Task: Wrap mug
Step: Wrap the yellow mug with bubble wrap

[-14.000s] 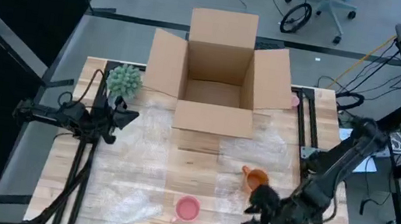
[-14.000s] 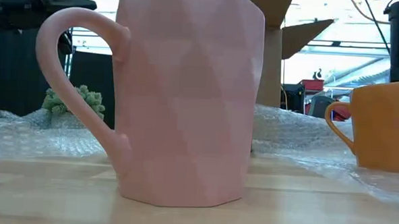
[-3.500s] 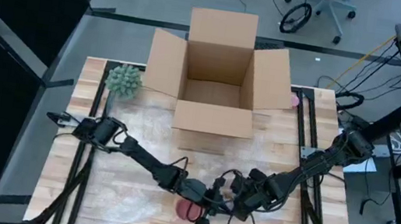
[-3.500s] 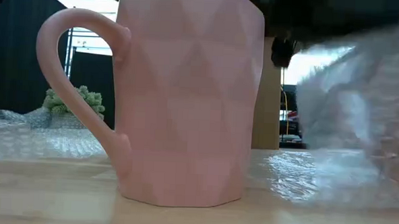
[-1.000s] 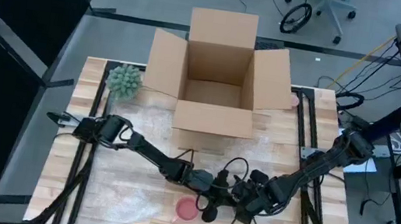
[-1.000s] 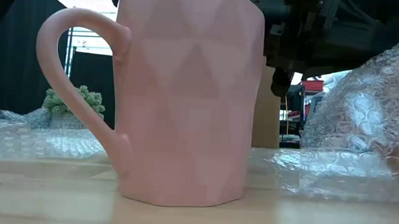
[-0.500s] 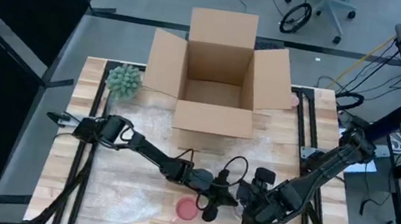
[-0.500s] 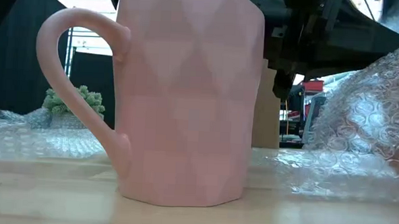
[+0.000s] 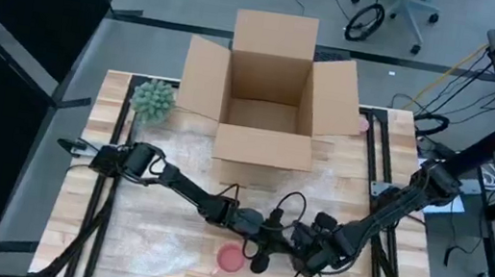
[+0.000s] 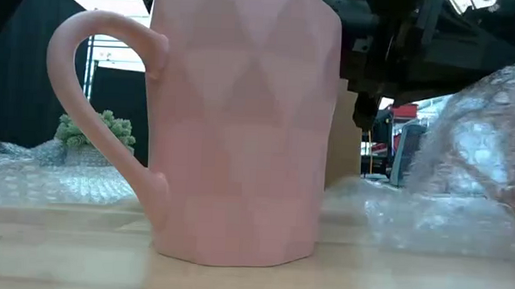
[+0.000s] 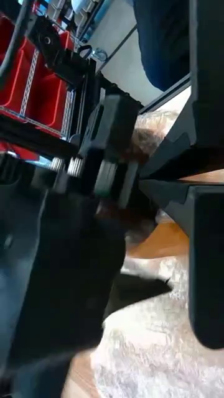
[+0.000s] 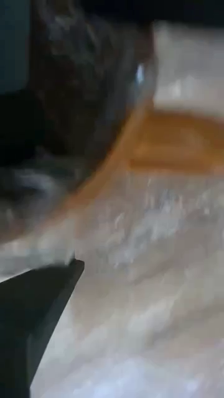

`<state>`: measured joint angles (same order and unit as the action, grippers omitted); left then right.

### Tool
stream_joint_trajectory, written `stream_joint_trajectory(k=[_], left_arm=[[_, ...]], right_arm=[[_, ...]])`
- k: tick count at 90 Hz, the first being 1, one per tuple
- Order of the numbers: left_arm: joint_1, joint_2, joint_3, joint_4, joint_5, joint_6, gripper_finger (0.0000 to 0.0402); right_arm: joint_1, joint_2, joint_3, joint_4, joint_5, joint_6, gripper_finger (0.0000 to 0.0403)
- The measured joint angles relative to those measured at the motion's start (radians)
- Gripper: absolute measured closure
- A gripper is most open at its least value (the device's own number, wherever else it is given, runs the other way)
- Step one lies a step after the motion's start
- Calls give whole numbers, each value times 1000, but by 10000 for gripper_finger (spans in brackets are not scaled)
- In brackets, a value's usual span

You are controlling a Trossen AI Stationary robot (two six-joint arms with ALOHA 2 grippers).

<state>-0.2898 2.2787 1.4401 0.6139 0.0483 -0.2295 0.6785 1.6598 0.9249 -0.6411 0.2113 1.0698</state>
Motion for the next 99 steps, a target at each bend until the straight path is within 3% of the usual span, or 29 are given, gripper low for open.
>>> stream_joint_trajectory(k=[23, 50, 84, 99], left_arm=[[-7, 3, 4, 70, 23, 7, 402], [-5, 10, 10, -21, 28, -1, 402], [-5, 11, 9, -8, 26, -1, 402], [-5, 11, 8, -8, 26, -2, 402]], right_arm=[[-18, -13, 1, 24, -13, -40, 193], [-33, -66, 2, 2, -39, -56, 193], [-36, -188, 230, -275, -45, -125, 193], [-36, -183, 215, -326, 7, -119, 193]])
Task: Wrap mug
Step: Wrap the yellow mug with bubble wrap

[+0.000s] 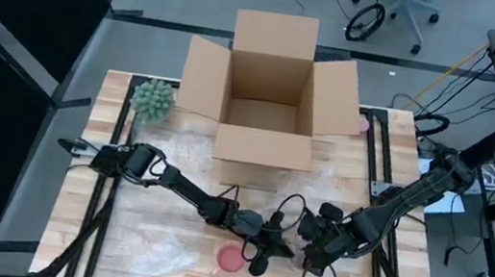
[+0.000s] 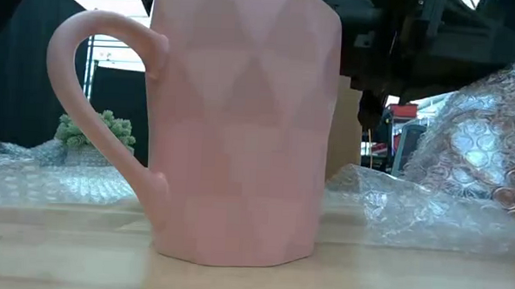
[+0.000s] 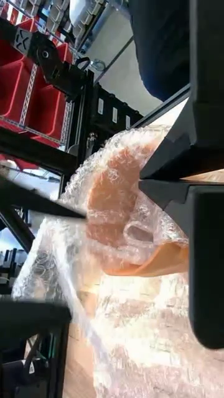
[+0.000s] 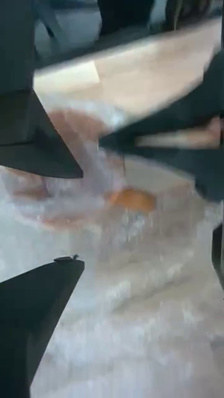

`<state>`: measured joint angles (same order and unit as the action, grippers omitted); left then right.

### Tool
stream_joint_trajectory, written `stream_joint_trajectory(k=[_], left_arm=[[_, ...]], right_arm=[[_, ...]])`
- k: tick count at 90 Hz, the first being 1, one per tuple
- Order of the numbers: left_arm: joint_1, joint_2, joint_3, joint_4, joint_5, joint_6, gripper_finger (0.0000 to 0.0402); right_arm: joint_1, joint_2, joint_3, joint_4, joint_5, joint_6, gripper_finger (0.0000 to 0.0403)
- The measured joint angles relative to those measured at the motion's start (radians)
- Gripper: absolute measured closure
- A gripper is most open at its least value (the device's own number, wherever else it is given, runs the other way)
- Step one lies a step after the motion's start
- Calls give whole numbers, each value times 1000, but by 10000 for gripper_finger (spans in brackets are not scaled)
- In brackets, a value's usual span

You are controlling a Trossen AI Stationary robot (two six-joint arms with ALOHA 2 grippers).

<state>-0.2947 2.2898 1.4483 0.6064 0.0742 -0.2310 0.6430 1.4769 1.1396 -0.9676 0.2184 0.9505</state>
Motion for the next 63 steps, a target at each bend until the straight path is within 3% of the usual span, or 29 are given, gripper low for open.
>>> stream_joint_trajectory(k=[34, 48, 63], left_arm=[[1, 2, 0, 12, -6, 0, 402], [1, 2, 0, 13, -6, 0, 402], [2, 2, -1, 12, -6, 0, 402]], right_arm=[[-15, 85, -319, 388, -19, 106, 193], [-23, 83, -287, 345, -50, 56, 193], [-27, 84, -133, 196, -68, -24, 193]])
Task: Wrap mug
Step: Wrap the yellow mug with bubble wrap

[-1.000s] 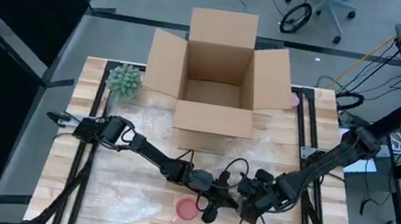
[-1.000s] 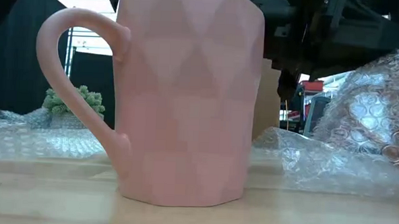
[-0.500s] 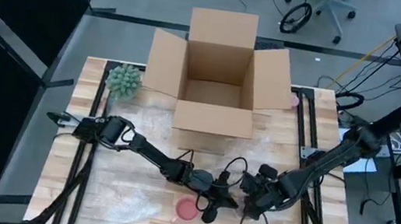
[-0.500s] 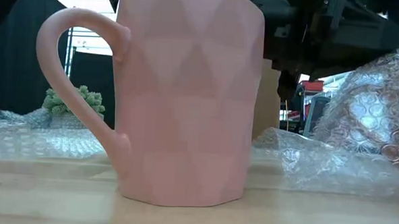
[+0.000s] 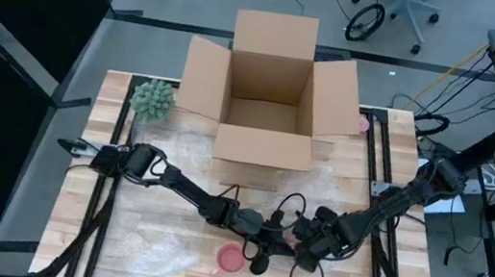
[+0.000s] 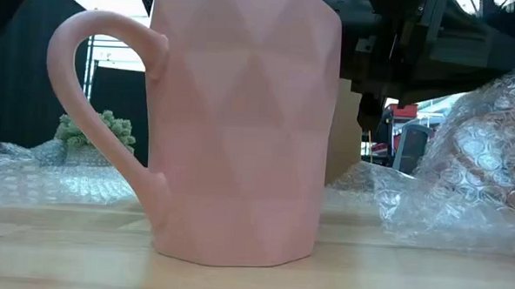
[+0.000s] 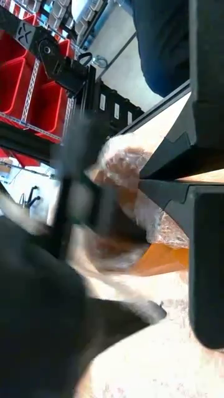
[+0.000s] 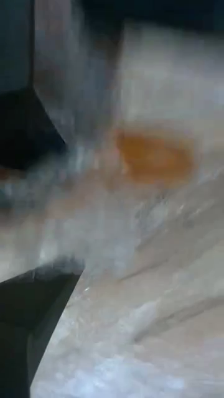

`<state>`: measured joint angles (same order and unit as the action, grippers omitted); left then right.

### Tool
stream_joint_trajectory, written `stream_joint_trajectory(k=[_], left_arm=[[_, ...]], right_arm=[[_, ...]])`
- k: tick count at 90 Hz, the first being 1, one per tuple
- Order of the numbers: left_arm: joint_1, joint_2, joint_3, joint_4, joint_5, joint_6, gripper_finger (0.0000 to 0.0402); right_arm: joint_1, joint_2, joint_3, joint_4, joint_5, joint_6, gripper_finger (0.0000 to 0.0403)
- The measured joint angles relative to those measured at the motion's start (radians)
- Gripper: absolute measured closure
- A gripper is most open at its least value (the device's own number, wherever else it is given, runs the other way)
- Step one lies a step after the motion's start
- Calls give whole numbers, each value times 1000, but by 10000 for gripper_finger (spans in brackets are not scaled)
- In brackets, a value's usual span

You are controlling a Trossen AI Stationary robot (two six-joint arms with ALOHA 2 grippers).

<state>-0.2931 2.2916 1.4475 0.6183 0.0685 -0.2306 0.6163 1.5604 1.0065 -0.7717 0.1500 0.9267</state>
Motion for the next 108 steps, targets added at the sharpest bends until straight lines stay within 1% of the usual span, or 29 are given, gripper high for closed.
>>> stream_joint_trajectory(k=[17, 23, 30, 36, 42, 55, 64, 75, 81, 87, 98, 104, 108], left_arm=[[0, 0, 0, 0, 1, 0, 402], [0, 0, 0, 1, 2, 0, 402], [0, 0, 0, 1, 2, 0, 402], [0, 0, 0, 1, 2, 0, 402], [0, 0, 0, 1, 7, 0, 402], [-1, 0, 0, 13, 6, 0, 402], [-1, 5, -3, 71, 7, 0, 402], [-1, 5, 1, 173, 6, 5, 402], [-1, 4, 23, 177, 6, 26, 402], [-1, 4, 47, 150, 6, 60, 402], [-2, 22, 93, 34, -21, 100, 402], [-2, 34, 117, -17, -22, 104, 402], [-2, 40, 119, -15, -23, 87, 402]], right_arm=[[0, -2, 168, -197, 11, -54, 193], [1, -2, 192, -248, 36, -54, 193], [4, -2, 187, -263, 72, -35, 193], [10, -2, 146, -229, 107, -6, 193], [15, 2, 81, -135, 109, 11, 193], [17, 10, -102, 91, 34, 73, 193], [16, 3, -176, 191, 5, 134, 193], [16, 2, -190, 216, -8, 135, 193], [16, -1, -187, 220, -11, 122, 193], [13, 1, -178, 220, -12, 98, 193], [5, 4, -166, 212, -21, 72, 193], [5, 4, -166, 207, -22, 68, 193], [5, 4, -165, 209, -23, 65, 193]])
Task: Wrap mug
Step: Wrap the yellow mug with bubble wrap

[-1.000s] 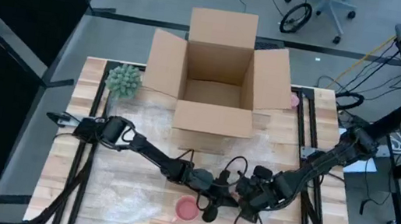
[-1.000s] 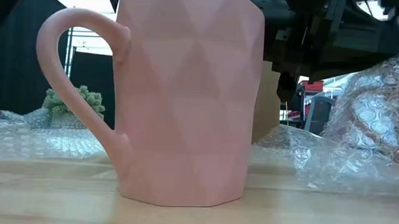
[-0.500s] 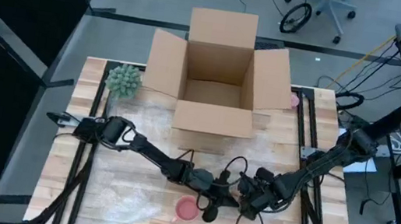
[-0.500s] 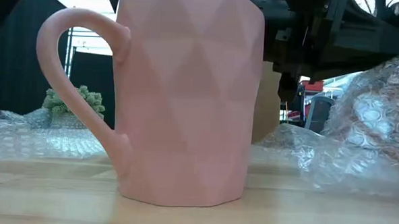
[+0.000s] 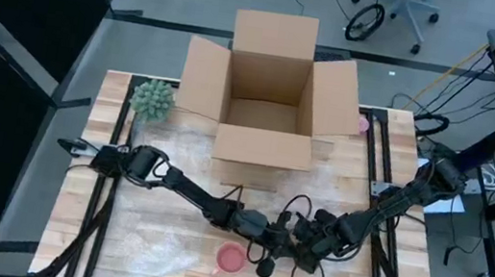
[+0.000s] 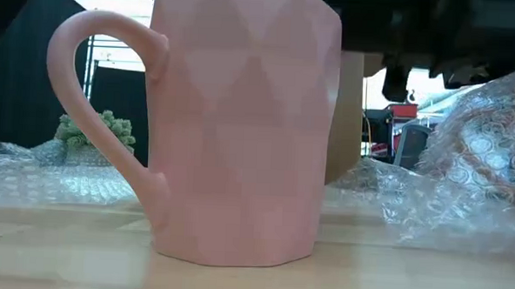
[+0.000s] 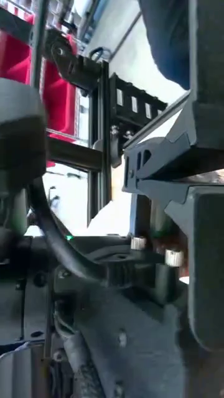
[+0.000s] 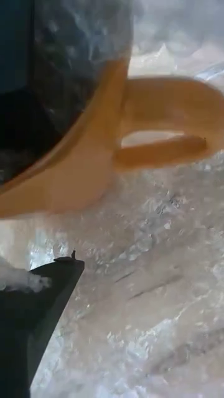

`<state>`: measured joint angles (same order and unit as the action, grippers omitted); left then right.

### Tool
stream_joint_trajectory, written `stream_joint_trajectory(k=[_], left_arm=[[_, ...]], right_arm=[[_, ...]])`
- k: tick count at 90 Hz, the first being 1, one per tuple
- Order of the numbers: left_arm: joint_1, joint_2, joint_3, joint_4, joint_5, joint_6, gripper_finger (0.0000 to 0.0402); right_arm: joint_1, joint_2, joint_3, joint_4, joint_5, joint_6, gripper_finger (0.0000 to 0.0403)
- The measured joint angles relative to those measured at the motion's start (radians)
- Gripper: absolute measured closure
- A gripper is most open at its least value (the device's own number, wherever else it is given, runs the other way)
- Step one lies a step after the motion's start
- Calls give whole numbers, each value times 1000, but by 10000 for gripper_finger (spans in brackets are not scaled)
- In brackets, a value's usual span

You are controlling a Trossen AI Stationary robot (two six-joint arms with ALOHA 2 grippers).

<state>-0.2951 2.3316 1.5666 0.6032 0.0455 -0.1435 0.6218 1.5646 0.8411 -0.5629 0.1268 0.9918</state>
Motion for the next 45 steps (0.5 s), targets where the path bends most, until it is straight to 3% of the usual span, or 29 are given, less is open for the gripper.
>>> stream_joint_trajectory(k=[45], left_arm=[[5, 3, -1, -23, 7, -8, 402]], right_arm=[[2, -1, 3, -5, -5, 13, 193]])
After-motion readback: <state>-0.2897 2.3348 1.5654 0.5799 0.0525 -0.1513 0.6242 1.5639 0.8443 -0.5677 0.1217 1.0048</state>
